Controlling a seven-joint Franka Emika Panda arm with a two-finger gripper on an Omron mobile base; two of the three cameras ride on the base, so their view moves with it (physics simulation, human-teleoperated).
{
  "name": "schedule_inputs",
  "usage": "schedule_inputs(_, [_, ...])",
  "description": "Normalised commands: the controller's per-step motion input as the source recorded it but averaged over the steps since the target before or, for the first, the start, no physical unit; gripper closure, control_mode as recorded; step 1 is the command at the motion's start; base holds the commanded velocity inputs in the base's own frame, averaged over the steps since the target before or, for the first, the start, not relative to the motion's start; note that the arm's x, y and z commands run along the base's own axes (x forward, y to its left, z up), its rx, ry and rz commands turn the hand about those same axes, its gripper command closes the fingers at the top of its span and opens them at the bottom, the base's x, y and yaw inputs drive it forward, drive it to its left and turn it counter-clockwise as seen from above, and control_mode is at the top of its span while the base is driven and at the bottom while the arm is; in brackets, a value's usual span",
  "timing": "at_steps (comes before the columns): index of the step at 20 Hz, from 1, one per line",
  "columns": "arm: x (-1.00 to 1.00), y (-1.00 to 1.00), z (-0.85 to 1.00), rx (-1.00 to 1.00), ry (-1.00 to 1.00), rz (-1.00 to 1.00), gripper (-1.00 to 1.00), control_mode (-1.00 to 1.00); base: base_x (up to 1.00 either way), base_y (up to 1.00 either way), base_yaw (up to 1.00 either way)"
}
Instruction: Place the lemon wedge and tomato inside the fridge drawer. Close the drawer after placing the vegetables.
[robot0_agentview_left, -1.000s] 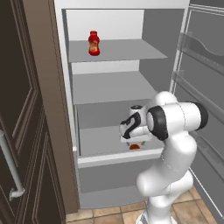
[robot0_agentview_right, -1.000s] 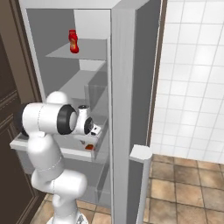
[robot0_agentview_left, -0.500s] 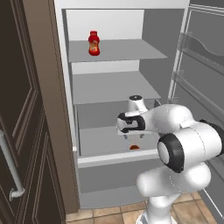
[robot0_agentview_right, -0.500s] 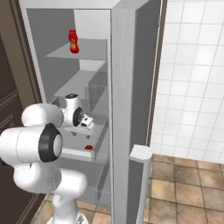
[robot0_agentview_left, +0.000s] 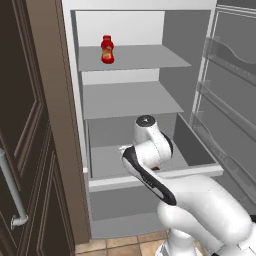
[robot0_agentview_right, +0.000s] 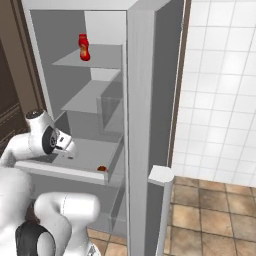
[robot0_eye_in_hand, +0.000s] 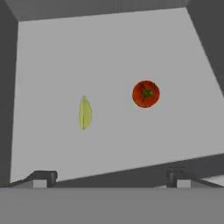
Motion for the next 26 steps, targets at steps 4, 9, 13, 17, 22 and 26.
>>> schedule_inputs(4, [-1.00, 0.83, 0.66, 0.00, -0.19, 0.00, -1.00, -1.00, 0.00, 0.00, 0.00])
schedule_inputs(9, [-0.87, 0.78, 0.40, 0.00, -0.05, 0.00, -1.00, -1.00, 0.00, 0.00, 0.00])
schedule_inputs(13, [-0.36, 0.64, 0.06, 0.00, 0.04, 0.00, -1.00, -1.00, 0.00, 0.00, 0.00])
schedule_inputs(17, [0.04, 0.52, -0.21, 0.00, 0.14, 0.00, -1.00, -1.00, 0.00, 0.00, 0.00])
schedule_inputs(22, [0.33, 0.36, -0.57, 0.00, 0.08, 0.00, -1.00, -1.00, 0.00, 0.00, 0.00])
schedule_inputs(26, [0.51, 0.32, -0.57, 0.00, 0.03, 0.00, -1.00, -1.00, 0.00, 0.00, 0.00])
